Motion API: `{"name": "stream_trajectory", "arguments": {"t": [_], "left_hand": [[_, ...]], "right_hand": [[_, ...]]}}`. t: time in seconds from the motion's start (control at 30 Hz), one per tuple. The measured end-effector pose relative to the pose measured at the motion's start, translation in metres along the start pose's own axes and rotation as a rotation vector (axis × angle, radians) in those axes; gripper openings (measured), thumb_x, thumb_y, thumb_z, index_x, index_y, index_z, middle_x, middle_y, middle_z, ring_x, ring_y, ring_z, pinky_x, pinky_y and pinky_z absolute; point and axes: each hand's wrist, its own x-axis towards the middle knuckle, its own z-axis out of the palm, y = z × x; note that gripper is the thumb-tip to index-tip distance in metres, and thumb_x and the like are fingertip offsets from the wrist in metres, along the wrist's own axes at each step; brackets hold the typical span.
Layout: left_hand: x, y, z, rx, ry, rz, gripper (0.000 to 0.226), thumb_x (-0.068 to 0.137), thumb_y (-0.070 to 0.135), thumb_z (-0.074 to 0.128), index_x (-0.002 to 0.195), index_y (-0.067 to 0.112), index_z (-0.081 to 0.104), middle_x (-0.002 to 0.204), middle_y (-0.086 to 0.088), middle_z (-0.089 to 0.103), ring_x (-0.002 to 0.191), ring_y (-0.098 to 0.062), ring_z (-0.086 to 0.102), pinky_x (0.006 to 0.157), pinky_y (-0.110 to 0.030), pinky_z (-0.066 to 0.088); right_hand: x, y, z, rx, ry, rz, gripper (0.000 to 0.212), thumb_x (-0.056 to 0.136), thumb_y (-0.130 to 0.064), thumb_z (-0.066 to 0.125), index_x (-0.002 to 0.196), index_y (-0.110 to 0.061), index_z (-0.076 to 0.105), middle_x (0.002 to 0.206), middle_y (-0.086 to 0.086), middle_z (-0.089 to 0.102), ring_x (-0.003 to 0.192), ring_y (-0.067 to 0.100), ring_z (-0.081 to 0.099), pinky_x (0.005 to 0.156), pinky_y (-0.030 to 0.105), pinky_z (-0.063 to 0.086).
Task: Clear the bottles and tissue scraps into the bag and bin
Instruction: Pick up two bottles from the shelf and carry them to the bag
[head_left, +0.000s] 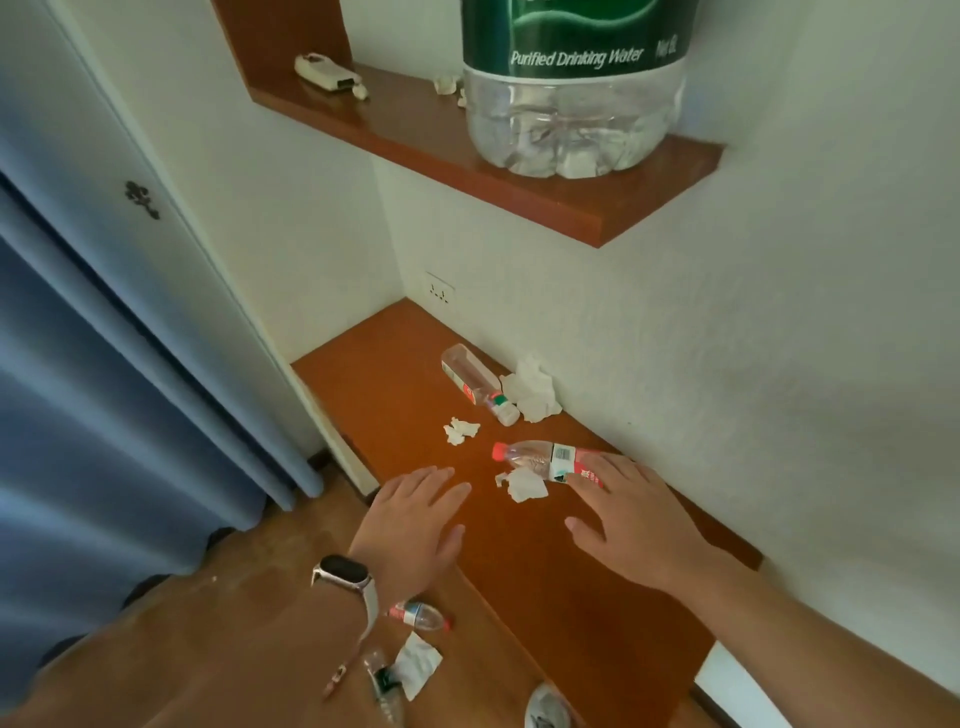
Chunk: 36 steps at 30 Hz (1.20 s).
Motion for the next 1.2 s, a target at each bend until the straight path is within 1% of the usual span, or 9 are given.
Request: {"name": "stream_trajectory", "arguments": {"t": [0.1, 0.17, 0.3, 0.43, 0.6, 0.87, 0.97, 1.03, 1.2], "left_hand": [[0.031, -0.005, 0.000, 0.030, -0.015, -0.005, 0.050, 0.096, 0.045, 0.042, 0.145, 0.040, 0.031, 0.155, 0.007, 0.032, 0.143, -0.019, 0.027, 0.113, -0.038, 0.011], [0.049, -0.009, 0.003, 0.020, -0.039, -0.010, 0.051, 0.098, 0.044, 0.040, 0.147, 0.039, 0.027, 0.157, 0.007, 0.025, 0.145, -0.019, 0.021, 0.116, -0.040, 0.011], [0.076, -0.016, 0.008, 0.012, -0.074, 0.004, 0.050, 0.099, 0.042, 0.040, 0.148, 0.036, 0.028, 0.158, 0.006, 0.025, 0.145, -0.019, 0.021, 0.117, -0.041, 0.014], [0.099, -0.032, 0.016, -0.015, -0.109, -0.006, 0.050, 0.099, 0.042, 0.038, 0.147, 0.034, 0.029, 0.156, 0.005, 0.028, 0.145, -0.019, 0.022, 0.118, -0.041, 0.018], [0.137, -0.056, 0.021, -0.044, -0.118, 0.071, 0.048, 0.099, 0.041, 0.039, 0.146, 0.031, 0.033, 0.156, 0.002, 0.030, 0.144, -0.022, 0.024, 0.117, -0.042, 0.019], [0.238, -0.094, 0.046, -0.091, -0.078, 0.227, 0.048, 0.095, 0.035, 0.051, 0.141, 0.026, 0.041, 0.149, -0.002, 0.042, 0.138, -0.023, 0.036, 0.111, -0.042, 0.032], [0.271, -0.107, 0.053, -0.120, -0.077, 0.269, 0.051, 0.088, 0.022, 0.057, 0.137, 0.027, 0.044, 0.147, -0.001, 0.042, 0.136, -0.023, 0.038, 0.110, -0.043, 0.037], [0.290, -0.115, 0.057, -0.096, -0.087, 0.300, 0.059, 0.083, 0.014, 0.059, 0.137, 0.029, 0.041, 0.147, -0.002, 0.040, 0.135, -0.025, 0.037, 0.107, -0.045, 0.040], [0.330, -0.124, 0.076, 0.074, -0.123, 0.405, 0.082, 0.083, 0.013, 0.058, 0.152, 0.030, 0.018, 0.160, -0.006, 0.019, 0.146, -0.030, 0.016, 0.118, -0.051, 0.016]], "right_hand": [[0.027, 0.017, 0.013, 0.013, -0.008, 0.014, 0.052, 0.095, -0.058, 0.040, 0.138, -0.030, 0.046, 0.147, -0.003, 0.044, 0.137, 0.018, 0.038, 0.111, 0.034, 0.024], [0.042, 0.025, 0.024, 0.037, -0.024, 0.045, 0.053, 0.095, -0.057, 0.040, 0.140, -0.030, 0.042, 0.150, -0.004, 0.040, 0.140, 0.018, 0.034, 0.113, 0.035, 0.024], [0.067, 0.037, 0.037, 0.048, -0.062, 0.089, 0.053, 0.095, -0.055, 0.043, 0.142, -0.032, 0.037, 0.154, -0.004, 0.034, 0.142, 0.019, 0.029, 0.114, 0.037, 0.024], [0.085, 0.039, 0.049, 0.069, -0.090, 0.141, 0.055, 0.094, -0.053, 0.049, 0.141, -0.030, 0.037, 0.152, -0.003, 0.037, 0.140, 0.019, 0.033, 0.113, 0.035, 0.027], [0.102, 0.036, 0.059, 0.073, -0.119, 0.204, 0.053, 0.094, -0.050, 0.049, 0.141, -0.029, 0.036, 0.146, -0.005, 0.041, 0.134, 0.015, 0.037, 0.109, 0.031, 0.030], [0.124, 0.034, 0.077, 0.041, -0.218, 0.376, 0.069, 0.092, -0.051, 0.053, 0.149, -0.028, 0.023, 0.154, -0.003, 0.031, 0.141, 0.018, 0.029, 0.114, 0.037, 0.027], [0.132, 0.031, 0.085, 0.035, -0.294, 0.432, 0.074, 0.093, -0.049, 0.053, 0.152, -0.027, 0.015, 0.157, -0.001, 0.025, 0.144, 0.020, 0.022, 0.118, 0.041, 0.022], [0.136, 0.028, 0.089, 0.021, -0.318, 0.468, 0.075, 0.092, -0.048, 0.054, 0.152, -0.026, 0.015, 0.156, 0.000, 0.028, 0.143, 0.021, 0.025, 0.118, 0.043, 0.022], [0.142, 0.021, 0.104, -0.015, -0.333, 0.577, 0.074, 0.088, -0.047, 0.057, 0.149, -0.026, 0.020, 0.146, 0.000, 0.039, 0.134, 0.022, 0.036, 0.111, 0.044, 0.031]]}}
